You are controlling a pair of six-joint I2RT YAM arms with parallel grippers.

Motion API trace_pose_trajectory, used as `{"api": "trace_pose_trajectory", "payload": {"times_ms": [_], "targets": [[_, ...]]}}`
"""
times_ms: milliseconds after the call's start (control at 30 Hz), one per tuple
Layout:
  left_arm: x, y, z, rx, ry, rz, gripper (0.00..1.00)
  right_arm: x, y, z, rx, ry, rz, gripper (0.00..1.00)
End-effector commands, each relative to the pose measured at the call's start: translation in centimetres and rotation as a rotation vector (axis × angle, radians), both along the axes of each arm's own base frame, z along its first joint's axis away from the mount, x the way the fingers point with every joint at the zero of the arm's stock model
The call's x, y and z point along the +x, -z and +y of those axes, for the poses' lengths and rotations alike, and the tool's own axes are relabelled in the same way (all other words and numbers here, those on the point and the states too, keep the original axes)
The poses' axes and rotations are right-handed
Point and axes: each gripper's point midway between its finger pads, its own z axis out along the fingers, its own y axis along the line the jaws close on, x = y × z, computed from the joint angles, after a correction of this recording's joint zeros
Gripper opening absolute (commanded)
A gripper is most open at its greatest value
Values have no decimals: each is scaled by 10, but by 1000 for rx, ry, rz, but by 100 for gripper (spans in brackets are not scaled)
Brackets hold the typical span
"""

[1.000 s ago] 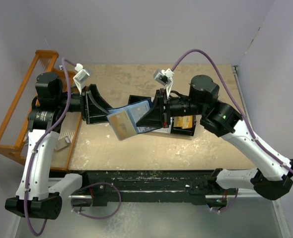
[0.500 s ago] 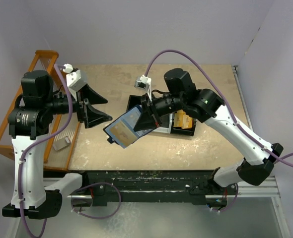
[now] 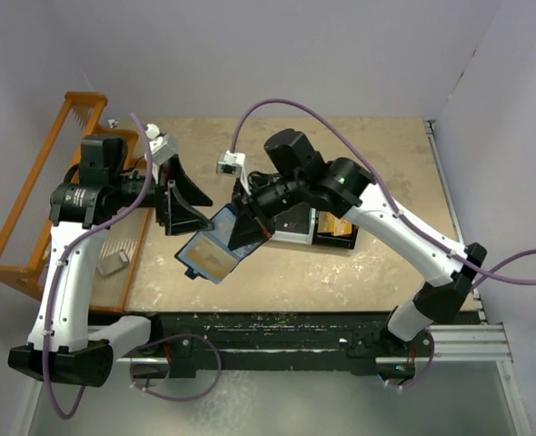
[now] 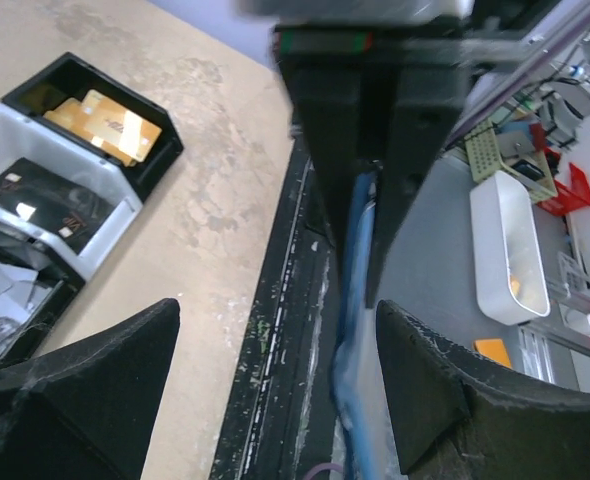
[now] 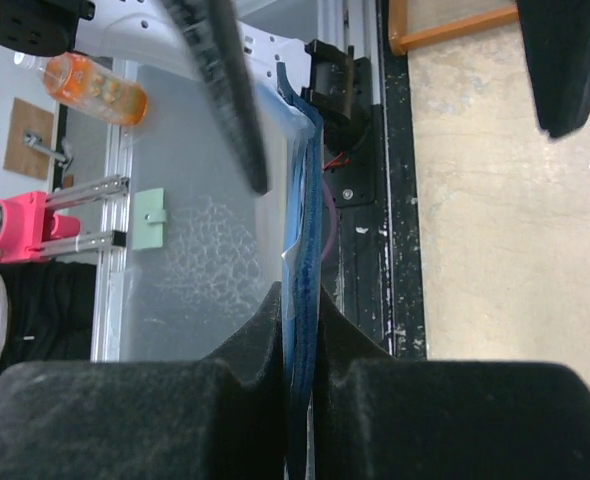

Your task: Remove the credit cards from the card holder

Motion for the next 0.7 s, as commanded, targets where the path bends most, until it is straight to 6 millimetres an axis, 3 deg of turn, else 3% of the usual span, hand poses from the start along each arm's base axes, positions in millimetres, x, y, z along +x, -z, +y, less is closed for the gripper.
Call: {"api": "trace_pose_trajectory", "payload": {"times_ms": [0, 200, 333, 467, 533, 667], "targets": [[-24, -7, -8, -49, 118, -34, 81, -6, -17, 11, 66, -80, -21, 0], [-27, 15, -10, -31, 131, 52, 64, -5, -21, 25, 88, -119, -16, 0], [-26, 20, -10, -21, 128, 78, 38, -9, -27, 28, 130, -149, 7, 2], [-23, 12, -11, -24, 126, 85, 7, -5, -36, 23, 199, -98, -17, 24], [-21, 5, -11, -28, 120, 83, 3, 5, -46, 19, 267, -36, -57, 46], [-20, -12, -12, -50, 104, 69, 1, 21, -59, -1, 447, 176, -135, 79]]}}
